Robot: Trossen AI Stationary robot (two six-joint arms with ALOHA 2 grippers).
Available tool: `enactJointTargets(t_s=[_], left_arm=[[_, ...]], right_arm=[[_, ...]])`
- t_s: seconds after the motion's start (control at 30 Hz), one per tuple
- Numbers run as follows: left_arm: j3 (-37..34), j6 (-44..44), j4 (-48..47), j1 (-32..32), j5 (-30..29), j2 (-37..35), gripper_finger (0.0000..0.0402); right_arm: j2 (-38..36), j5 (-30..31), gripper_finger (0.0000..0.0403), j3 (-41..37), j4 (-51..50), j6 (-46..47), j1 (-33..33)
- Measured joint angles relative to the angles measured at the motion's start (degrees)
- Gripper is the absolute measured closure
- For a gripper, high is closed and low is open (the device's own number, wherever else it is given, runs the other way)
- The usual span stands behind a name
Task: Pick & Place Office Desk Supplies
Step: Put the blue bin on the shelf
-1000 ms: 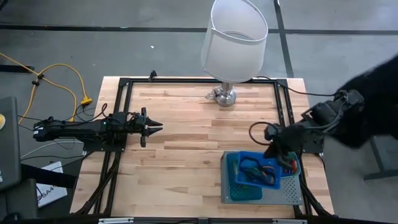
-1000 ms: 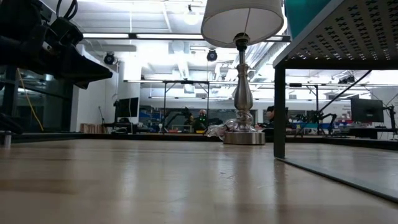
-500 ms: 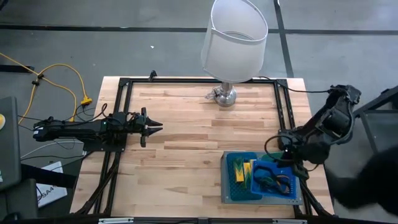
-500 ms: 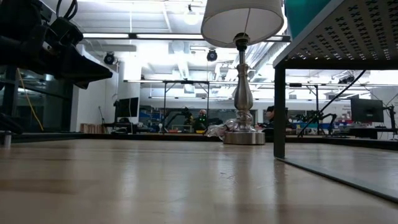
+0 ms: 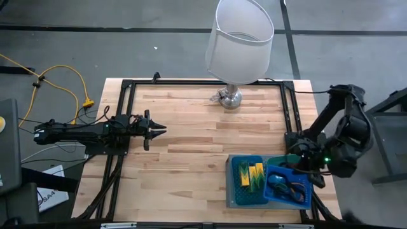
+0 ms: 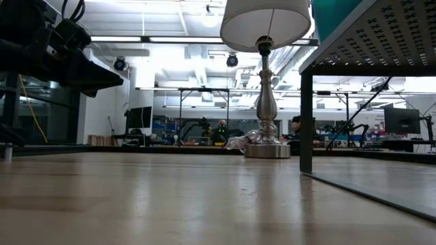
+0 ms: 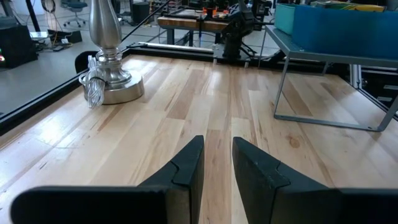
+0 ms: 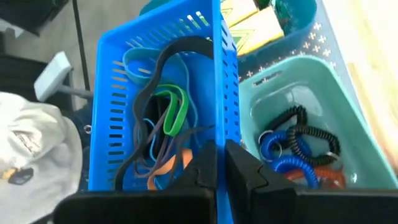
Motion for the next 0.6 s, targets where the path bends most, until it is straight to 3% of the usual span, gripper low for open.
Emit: enactJointTargets(t_s=[0.3,0.6], left_arm=[[0.0,0.0,0.0,0.0,0.0,0.0,0.0323],[0.0,0.0,0.0,0.0,0.0,0.0,0.0323]], right_arm=[[2.2,4.3,0.0399,0.0,-2.0,12.3,9.2],[6.6,5.0,0.0399,0.0,-2.1,14.9,15.4]])
